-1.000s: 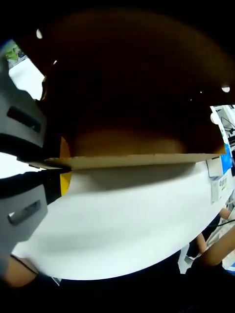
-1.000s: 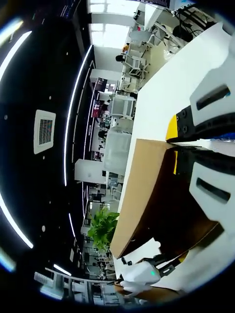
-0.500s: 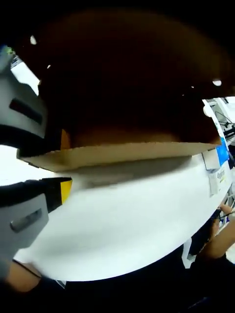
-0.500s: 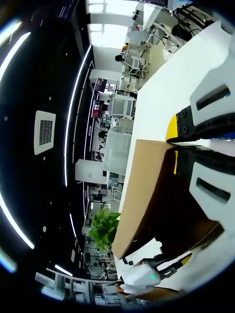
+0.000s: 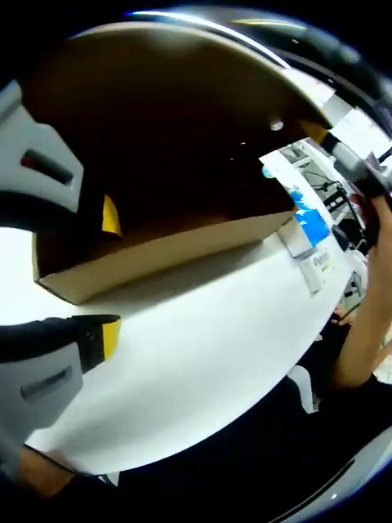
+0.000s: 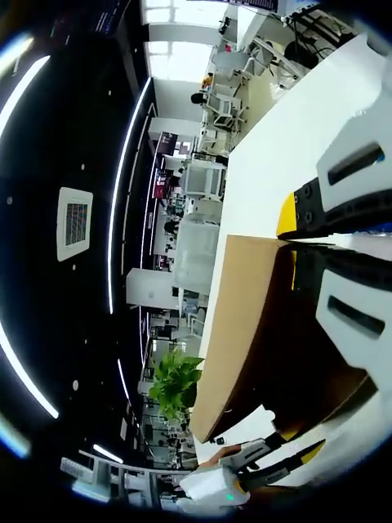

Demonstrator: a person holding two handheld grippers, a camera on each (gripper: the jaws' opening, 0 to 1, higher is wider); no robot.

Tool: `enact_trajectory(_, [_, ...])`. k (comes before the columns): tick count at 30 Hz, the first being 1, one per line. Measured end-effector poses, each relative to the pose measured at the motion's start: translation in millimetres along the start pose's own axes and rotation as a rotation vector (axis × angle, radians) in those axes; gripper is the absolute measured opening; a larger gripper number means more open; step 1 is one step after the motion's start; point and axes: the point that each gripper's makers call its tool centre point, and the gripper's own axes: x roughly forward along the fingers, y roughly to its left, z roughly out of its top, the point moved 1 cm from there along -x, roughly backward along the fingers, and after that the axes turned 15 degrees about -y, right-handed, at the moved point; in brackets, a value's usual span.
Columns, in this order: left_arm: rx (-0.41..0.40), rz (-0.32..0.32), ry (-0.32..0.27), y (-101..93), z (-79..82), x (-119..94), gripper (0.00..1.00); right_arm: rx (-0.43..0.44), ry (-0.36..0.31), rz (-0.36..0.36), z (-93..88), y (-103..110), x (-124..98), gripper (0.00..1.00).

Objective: Operate the shoe box by opening the lid, removing the specified soft item, and placing it in the target area until the item is outside and the box remains undamaged.

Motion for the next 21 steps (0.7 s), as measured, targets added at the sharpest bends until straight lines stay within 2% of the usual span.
enact_trajectory(4, [0.098,0.006,-0.065,-1.3,19.7,0.6,0.43,0.023,-0.004,-0.006,0.7,-1.8,0.8,0.01])
enact_trajectory(7, [0.087,-0.022,-0.095,-9.4,27.9,0.4,0.46,0.029,-0.011,-0.017,-0.8,-3.5,0.0,0.01])
enact_trajectory(10, [0.114,-0.056,-0.101,-12.6,34.8,-1.7,0.47,0.032,-0.016,-0.019,-1.8,-3.7,-1.2,0.01])
enact_trajectory(13, [0.133,-0.041,-0.105,-8.4,41.7,-5.6,0.50,0.039,-0.021,-0.019,-2.6,-4.3,-2.0,0.01])
enact_trajectory(16, [0.134,-0.018,-0.144,-3.3,54.8,-14.2,0.50,0.046,-0.029,-0.018,-3.6,-5.5,-3.7,0.01])
enact_trajectory(20, [0.144,-0.033,-0.156,-6.4,62.4,-25.3,0.53,0.065,-0.039,-0.023,-3.9,-6.7,-4.7,0.01])
enact_trajectory(21, [0.121,-0.026,-0.186,-5.9,70.0,-28.8,0.53,0.069,-0.042,-0.020,-4.5,-6.5,-4.6,0.01])
